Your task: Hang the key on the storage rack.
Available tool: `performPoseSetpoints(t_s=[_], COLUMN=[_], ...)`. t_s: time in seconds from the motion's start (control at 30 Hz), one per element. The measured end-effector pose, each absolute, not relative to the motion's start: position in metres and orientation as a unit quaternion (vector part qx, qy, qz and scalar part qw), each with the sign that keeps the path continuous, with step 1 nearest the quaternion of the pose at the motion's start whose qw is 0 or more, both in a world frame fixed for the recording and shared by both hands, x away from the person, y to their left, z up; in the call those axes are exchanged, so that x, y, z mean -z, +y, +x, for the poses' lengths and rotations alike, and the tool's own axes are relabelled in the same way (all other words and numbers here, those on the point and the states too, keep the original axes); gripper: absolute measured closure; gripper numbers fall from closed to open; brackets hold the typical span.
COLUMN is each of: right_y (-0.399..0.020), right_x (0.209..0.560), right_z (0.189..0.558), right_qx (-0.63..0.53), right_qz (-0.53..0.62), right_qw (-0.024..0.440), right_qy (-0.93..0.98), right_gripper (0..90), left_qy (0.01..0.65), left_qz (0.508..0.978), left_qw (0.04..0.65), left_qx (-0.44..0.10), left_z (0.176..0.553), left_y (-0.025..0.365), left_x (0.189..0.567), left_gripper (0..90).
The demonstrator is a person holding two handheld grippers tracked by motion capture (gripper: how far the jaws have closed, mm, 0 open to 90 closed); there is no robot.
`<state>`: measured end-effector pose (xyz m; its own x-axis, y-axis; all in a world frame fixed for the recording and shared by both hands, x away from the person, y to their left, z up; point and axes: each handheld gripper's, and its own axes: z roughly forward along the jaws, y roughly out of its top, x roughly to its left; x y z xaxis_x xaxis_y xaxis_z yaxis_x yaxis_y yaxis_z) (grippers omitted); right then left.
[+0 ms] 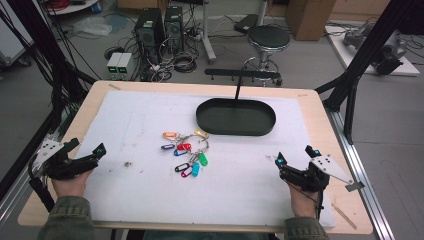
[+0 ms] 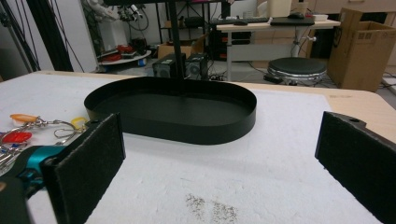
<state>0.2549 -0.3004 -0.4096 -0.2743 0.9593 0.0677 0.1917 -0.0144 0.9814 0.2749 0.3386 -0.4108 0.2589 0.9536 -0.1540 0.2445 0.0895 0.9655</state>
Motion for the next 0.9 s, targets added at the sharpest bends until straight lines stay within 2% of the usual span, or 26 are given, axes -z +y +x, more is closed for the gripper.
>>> performPoseSetpoints(t_s=[0.5,0.9], right_y=[-0.298,-0.297], right_x=[0.411,0.412], right_z=[0.256,0.257], right_qx=[-0.527,-0.527], right_qz=[0.475,0.472], right_qw=[0.355,0.351], right_qy=[0.608,0.614], right_gripper=[0.4,0.5], left_qy=[0.509,0.494], left_qz=[0.593,0.616], left_qw=[0.534,0.527], left_qx=[-0.323,-0.314], left_z=[0.276,0.281], left_y=[0.337,0.325], left_x=[0.41,0.407], left_gripper=[1.7,1.7])
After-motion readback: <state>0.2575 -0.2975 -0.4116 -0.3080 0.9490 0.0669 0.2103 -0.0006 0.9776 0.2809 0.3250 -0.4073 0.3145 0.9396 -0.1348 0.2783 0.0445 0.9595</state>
